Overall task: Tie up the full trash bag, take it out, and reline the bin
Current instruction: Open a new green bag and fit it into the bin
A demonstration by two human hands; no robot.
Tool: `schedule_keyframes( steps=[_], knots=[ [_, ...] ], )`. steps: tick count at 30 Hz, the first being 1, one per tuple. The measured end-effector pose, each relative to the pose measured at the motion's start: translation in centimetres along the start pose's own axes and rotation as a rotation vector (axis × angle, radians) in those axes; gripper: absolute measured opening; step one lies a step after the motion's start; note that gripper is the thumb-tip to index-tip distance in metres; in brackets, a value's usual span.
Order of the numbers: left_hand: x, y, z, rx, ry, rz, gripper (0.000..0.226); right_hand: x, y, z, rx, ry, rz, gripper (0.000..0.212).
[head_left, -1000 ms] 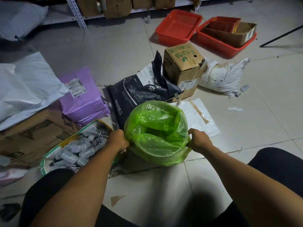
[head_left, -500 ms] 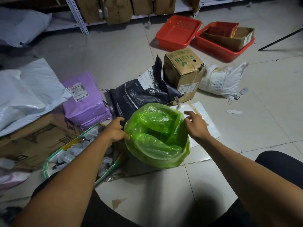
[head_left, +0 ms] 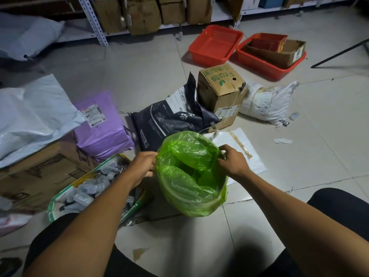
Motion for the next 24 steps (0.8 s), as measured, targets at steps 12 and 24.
schedule_keyframes(
  steps=[12, 24],
  knots=[
    [-1.5, -0.8, 1.1, -0.301, -0.505, 0.083, 0.083, -4.9, 0.7, -6.3, 0.541, 0.352, -0.125, 0.057],
    [-1.8, 0.5, 0.6, -0.328, -0.642, 0.015, 0.097, -9.5, 0.2, -7.0, 0.590, 0.572, -0.223, 0.040]
  ],
)
Point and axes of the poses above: each hand's wrist, its own y-axis away from the middle knuckle, its own x-axis out of the back of the hand, z = x × y, the point moved 5 cm from there along -y, towards the middle knuckle, and after that the axes turned 3 degrees about -y, right-handed, at the moved point
